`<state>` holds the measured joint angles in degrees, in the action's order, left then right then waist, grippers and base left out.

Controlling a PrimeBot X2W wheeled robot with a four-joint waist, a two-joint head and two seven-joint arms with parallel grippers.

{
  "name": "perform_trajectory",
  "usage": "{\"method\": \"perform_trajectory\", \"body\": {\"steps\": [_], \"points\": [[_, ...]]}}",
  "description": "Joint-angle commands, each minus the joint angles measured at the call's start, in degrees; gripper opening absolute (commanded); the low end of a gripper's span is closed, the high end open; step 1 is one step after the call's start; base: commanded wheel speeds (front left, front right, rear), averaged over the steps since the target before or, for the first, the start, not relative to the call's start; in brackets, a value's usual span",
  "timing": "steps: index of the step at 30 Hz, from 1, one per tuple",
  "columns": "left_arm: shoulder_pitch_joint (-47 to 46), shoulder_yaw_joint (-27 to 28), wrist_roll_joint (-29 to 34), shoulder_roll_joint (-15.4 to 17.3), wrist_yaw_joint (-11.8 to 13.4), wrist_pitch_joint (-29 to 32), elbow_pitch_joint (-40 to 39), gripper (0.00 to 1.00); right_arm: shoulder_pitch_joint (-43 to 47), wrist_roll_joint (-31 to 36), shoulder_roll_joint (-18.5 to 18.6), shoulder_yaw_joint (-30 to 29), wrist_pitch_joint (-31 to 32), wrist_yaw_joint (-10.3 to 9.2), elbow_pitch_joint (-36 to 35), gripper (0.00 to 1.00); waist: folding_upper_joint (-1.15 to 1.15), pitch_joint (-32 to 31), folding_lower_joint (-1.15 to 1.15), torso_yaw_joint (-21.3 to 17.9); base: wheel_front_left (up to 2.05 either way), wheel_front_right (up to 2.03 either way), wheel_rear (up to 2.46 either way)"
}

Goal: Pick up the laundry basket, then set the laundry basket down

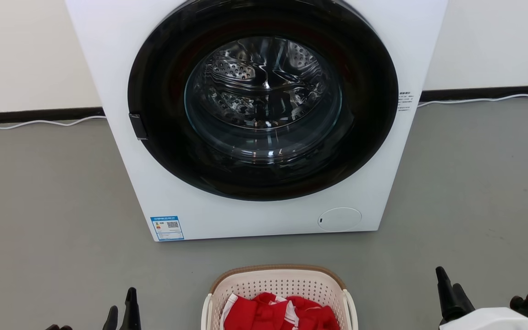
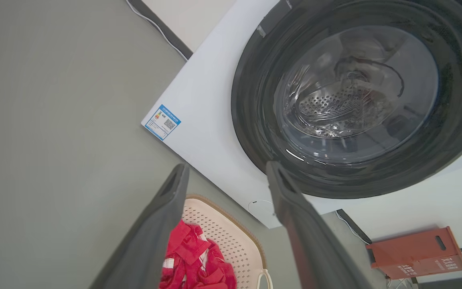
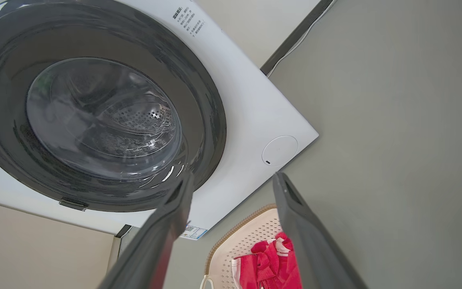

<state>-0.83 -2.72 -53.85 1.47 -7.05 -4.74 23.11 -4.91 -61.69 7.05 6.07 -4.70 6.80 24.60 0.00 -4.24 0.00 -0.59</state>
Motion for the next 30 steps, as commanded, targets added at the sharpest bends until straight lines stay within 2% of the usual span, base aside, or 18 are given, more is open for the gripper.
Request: {"method": "perform_trajectory", "body": {"steps": [1, 11, 30], "points": [[-2.8, 0.8, 2.6, 0.8, -0.2, -0.9, -1.2, 1.00, -2.8, 2.0, 1.3, 0.9, -1.0, 0.38, -0.8, 1.00, 0.00, -0.1, 0.00, 0.0, 0.00, 0.00, 0.00], [-2.2, 0.6, 14.0, 0.9, -0.3, -2.8, -1.6, 1.00, -3.5, 10.2, 2.1, 2.9, -2.8, 0.45, 0.5, 1.00, 0.00, -0.7, 0.00, -0.2, 0.00, 0.00, 0.00], [-1.7, -1.0, 29.1, 1.0, 0.7, -5.8, -0.1, 1.00, -5.3, 22.4, 3.4, 5.9, -5.8, 0.55, 4.0, 1.00, 0.00, -1.7, 0.00, -0.5, 0.00, 0.00, 0.00]]}}
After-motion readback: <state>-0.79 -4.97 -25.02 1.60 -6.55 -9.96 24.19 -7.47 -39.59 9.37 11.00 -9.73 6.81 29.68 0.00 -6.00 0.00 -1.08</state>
